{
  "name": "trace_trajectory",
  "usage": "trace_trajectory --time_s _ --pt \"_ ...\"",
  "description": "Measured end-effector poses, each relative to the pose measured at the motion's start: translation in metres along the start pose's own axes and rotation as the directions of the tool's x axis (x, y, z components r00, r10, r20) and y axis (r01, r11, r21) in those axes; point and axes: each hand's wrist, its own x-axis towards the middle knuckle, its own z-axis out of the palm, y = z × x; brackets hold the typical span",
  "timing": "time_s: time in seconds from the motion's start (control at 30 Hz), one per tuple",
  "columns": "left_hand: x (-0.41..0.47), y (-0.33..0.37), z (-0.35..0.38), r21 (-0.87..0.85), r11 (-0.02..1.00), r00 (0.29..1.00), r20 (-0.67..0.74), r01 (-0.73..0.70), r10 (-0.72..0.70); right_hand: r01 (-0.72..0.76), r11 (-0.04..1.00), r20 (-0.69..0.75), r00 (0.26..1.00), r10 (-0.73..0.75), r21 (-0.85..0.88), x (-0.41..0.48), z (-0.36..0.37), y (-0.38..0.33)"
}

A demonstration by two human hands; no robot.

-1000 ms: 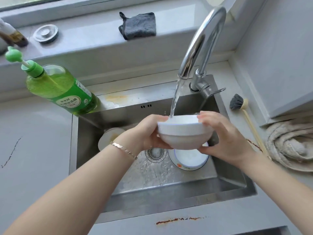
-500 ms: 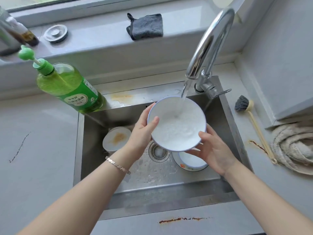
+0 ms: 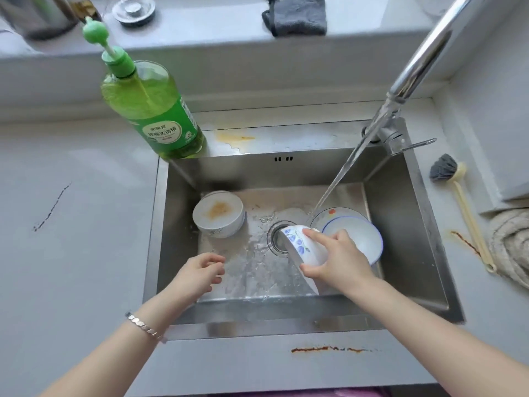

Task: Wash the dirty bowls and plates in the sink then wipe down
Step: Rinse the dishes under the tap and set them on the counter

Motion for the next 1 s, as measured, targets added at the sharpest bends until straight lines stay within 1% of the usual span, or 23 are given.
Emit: trace_trajectory --time_s 0.1,0.17,0.2,0.27,0.33,0.4,0.43,0.5,0.67,0.73,0.77,0.83,0.9,0.93,1.0 --pt "0.005 -0.016 -0.014 -0.031 0.999 1.0 -0.009 0.009 -0.009 -0.111 0.992 -0.011 0.994 0.11 -0.062 0.005 0.014 0.006" --pt "0.011 -0.024 -0.022 -0.04 0.999 1.0 -0.016 0.004 -0.005 -0.185 0.983 -0.013 0.983 0.185 -0.006 0.013 0.022 0.01" --pt "0.016 -0.027 -0.025 -0.038 0.999 1.0 -0.018 -0.001 0.001 -0.214 0.975 -0.007 0.977 0.215 0.054 0.019 0.027 0.011" --pt "0.026 -0.031 -0.031 -0.026 1.0 1.0 -0.023 -0.013 0.012 -0.269 0.925 0.051 0.963 0.265 0.27 0.033 0.039 0.01" --pt "0.035 -0.032 -0.036 -0.015 0.999 0.999 -0.026 -0.042 0.041 -0.345 0.8 0.171 0.939 0.3 0.492 0.049 0.057 0.004" --pt "0.044 -0.032 -0.039 -0.006 0.998 0.997 -0.023 -0.069 0.069 -0.412 0.683 0.278 0.911 0.305 0.603 0.069 0.081 -0.003" --pt "0.048 -0.033 -0.041 0.004 0.997 0.997 -0.018 -0.076 0.076 -0.44 0.638 0.32 0.898 0.302 0.632 0.079 0.094 -0.006" --pt "0.056 -0.037 -0.043 0.016 0.997 0.997 -0.011 -0.074 0.074 -0.482 0.591 0.382 0.876 0.295 0.647 0.095 0.121 -0.01" --pt "0.069 -0.051 -0.053 -0.029 0.998 0.998 -0.001 -0.058 0.058 -0.54 0.557 0.455 0.839 0.299 0.631 0.116 0.166 -0.005" --pt "0.071 -0.056 -0.057 -0.039 0.998 0.999 0.004 -0.05 0.05 -0.526 0.587 0.431 0.848 0.308 0.615 0.117 0.17 -0.003" --pt "0.072 -0.057 -0.058 -0.042 0.998 0.999 0.007 -0.046 0.046 -0.502 0.631 0.404 0.862 0.306 0.592 0.118 0.172 -0.002" --pt "0.073 -0.06 -0.06 -0.053 0.998 0.999 0.016 -0.034 0.035 -0.409 0.755 0.325 0.906 0.27 0.512 0.12 0.17 -0.004" --pt "0.073 -0.062 -0.061 -0.06 0.998 0.999 0.032 -0.026 0.028 -0.278 0.873 0.203 0.956 0.211 0.401 0.126 0.167 -0.011" --pt "0.073 -0.063 -0.062 -0.063 0.998 0.999 0.043 -0.026 0.029 -0.222 0.9 0.14 0.973 0.181 0.375 0.129 0.165 -0.017" --pt "0.073 -0.064 -0.062 -0.067 0.997 0.997 0.069 -0.025 0.03 -0.137 0.886 0.042 0.99 0.132 0.444 0.139 0.161 -0.039"
